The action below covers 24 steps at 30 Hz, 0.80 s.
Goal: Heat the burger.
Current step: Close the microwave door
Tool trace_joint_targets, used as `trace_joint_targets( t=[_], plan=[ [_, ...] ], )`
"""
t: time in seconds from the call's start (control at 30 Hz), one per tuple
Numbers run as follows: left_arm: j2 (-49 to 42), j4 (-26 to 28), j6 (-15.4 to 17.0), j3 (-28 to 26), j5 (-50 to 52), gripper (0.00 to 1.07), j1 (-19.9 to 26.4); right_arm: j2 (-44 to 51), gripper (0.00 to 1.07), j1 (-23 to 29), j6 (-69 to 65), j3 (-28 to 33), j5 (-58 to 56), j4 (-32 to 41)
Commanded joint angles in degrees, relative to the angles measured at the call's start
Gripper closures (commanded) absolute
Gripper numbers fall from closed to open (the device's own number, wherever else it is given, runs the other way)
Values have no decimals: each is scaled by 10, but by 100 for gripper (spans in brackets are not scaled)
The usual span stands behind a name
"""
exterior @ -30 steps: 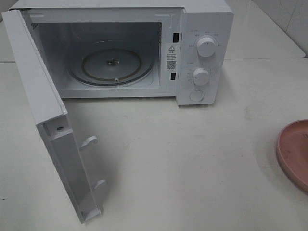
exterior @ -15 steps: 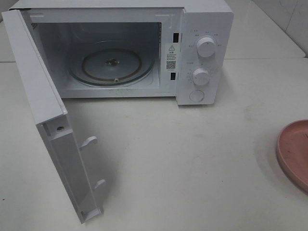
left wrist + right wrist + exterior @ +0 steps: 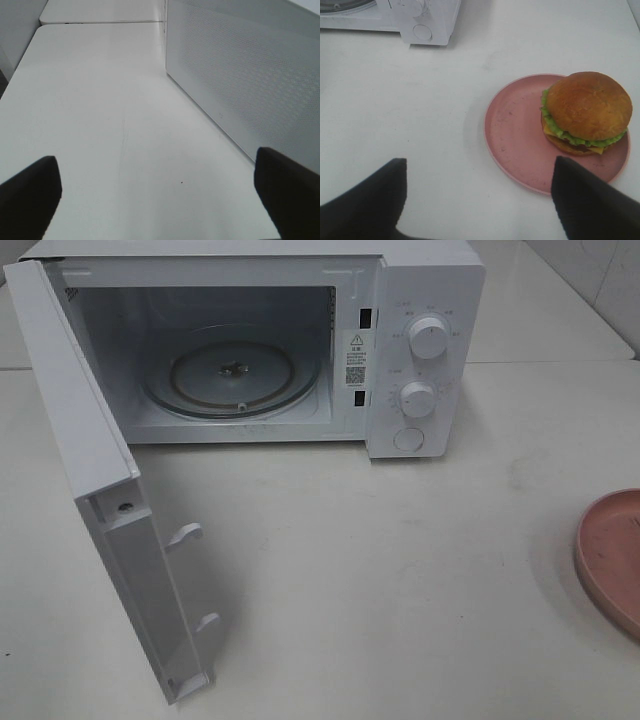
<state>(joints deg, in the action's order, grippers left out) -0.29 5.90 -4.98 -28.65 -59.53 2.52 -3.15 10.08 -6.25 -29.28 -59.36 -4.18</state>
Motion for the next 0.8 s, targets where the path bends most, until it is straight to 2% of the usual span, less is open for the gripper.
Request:
trace_joint_targets(
  t=[0.03,0.17,0.8],
  plan=[
    [-7,1,1,1,6,6,3,27,31,-19,7,2,2,3],
    [-7,1,1,1,6,6,3,49,31,-38,9,2,2,4],
    [-6,1,1,1,6,6,3,49,31,-38,9,2,2,3]
  ],
)
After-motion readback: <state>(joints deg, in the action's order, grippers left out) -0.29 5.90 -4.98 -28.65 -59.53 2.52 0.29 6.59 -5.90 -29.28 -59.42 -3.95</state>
